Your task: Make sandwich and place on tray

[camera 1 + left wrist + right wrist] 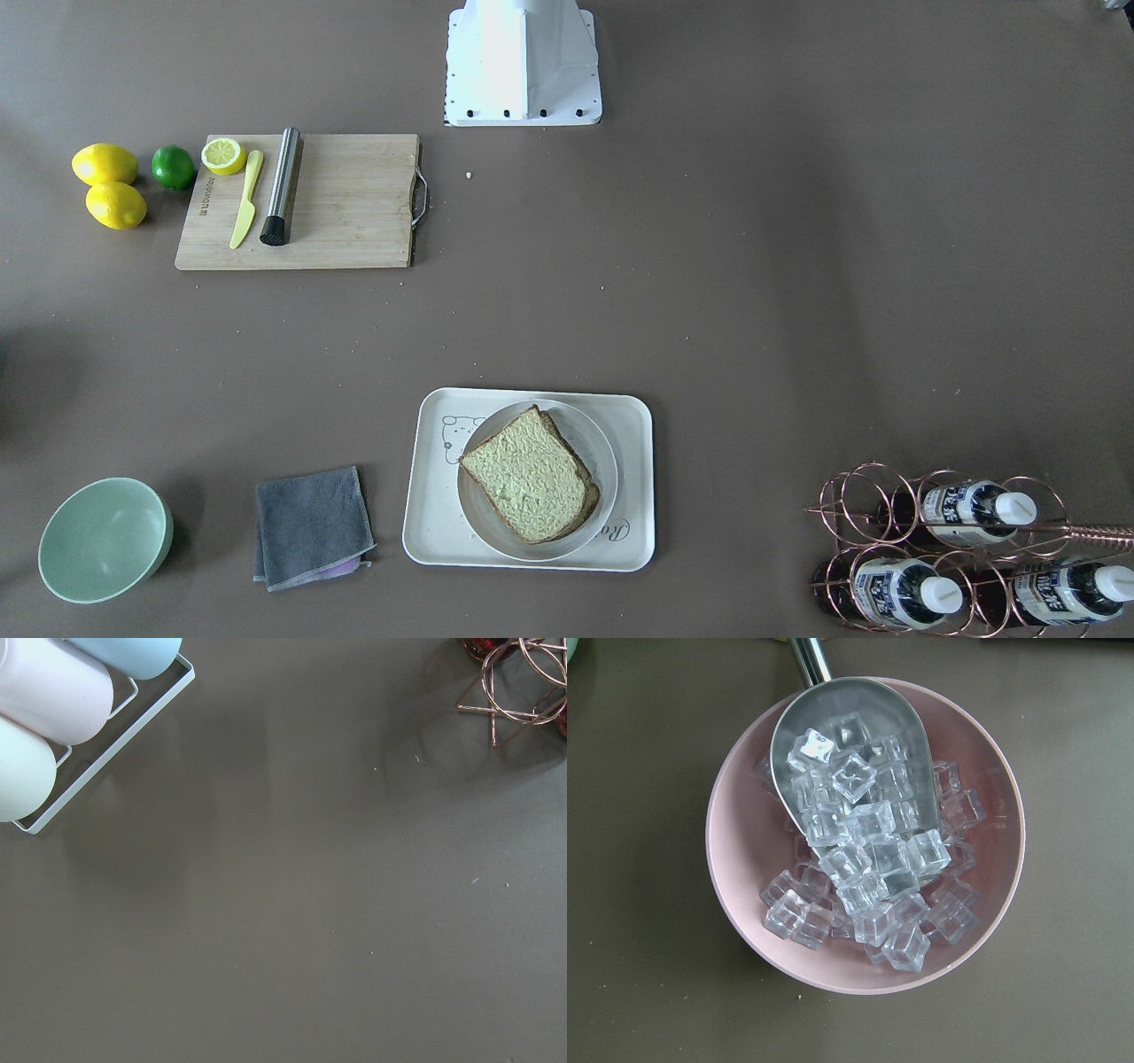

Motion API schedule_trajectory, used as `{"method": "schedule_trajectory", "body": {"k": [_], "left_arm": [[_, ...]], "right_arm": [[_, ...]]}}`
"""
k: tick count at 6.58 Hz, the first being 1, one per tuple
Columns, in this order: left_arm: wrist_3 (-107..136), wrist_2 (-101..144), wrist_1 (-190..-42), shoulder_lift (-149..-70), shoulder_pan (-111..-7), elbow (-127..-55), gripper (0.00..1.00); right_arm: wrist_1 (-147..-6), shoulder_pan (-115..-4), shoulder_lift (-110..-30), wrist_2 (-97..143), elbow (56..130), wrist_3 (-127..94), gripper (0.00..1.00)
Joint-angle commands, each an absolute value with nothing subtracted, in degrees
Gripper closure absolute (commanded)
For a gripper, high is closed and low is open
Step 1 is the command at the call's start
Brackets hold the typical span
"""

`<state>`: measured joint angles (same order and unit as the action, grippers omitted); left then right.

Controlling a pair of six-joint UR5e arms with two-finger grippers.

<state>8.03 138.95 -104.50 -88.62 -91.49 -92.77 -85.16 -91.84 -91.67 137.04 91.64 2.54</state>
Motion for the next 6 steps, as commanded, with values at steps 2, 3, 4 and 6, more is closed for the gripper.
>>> {"method": "schedule_trajectory", "body": {"k": [2,3,4,6], "left_arm": [[8.0,138.96,-104.5,-88.59,-91.49,-92.99,0.03],[8.09,138.96,-104.5,-88.59,-91.49,-93.08,0.03],[8.0,138.96,-104.5,-88.59,-91.49,-93.08,0.03],[8.09,138.96,-104.5,-89.21,-91.49,-92.9,0.03]], "right_arm": [[-85.08,-91.85,-91.76,137.02,91.76,2.55,0.0],[-85.08,-91.85,-91.76,137.02,91.76,2.64,0.0],[-85.08,-91.85,-91.76,137.02,91.93,2.46,0.0],[-85.08,-91.85,-91.41,136.93,91.76,2.55,0.0]]}}
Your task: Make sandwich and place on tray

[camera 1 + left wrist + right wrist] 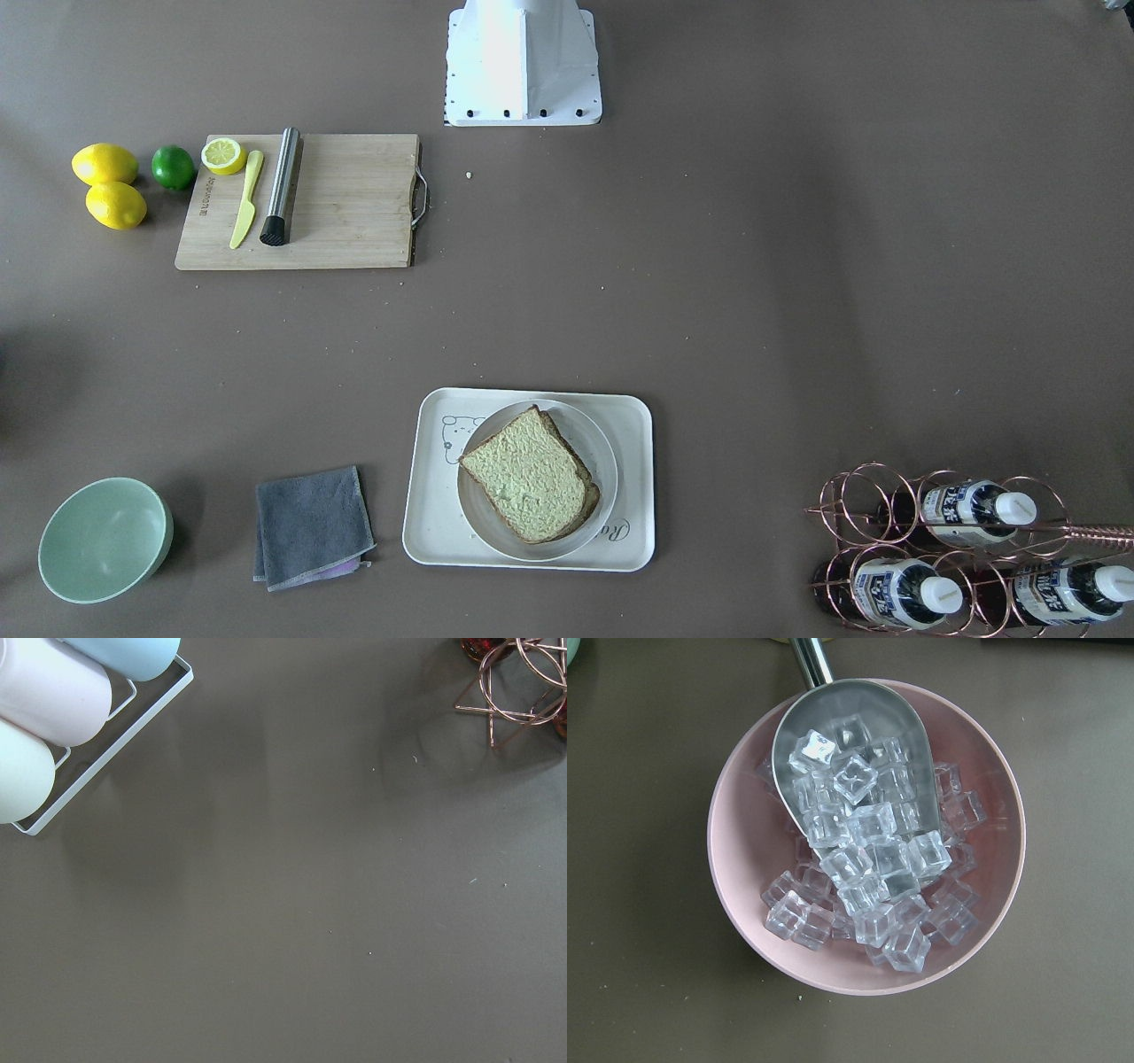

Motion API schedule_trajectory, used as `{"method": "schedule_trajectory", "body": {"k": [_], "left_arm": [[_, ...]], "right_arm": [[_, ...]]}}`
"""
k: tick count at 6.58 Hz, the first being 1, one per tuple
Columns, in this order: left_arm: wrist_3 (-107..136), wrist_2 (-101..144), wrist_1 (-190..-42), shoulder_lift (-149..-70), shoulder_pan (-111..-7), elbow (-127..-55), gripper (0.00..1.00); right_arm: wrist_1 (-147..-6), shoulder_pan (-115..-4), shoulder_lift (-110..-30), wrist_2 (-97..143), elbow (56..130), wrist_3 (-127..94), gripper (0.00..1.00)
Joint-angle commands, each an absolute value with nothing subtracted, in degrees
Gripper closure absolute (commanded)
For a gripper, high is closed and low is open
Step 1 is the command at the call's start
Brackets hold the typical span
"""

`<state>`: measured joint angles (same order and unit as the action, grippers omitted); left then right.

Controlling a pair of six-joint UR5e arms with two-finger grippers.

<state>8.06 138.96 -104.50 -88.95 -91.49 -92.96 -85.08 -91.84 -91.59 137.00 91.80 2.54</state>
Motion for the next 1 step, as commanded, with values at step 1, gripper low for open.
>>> {"method": "schedule_trajectory", "body": {"k": [1], "left_arm": [[8.17,138.96,-104.5,-89.3,-91.41,-92.99,0.03]], "right_arm": [[-85.08,-91.85,-91.32,136.85,91.67,2.64,0.0]]}}
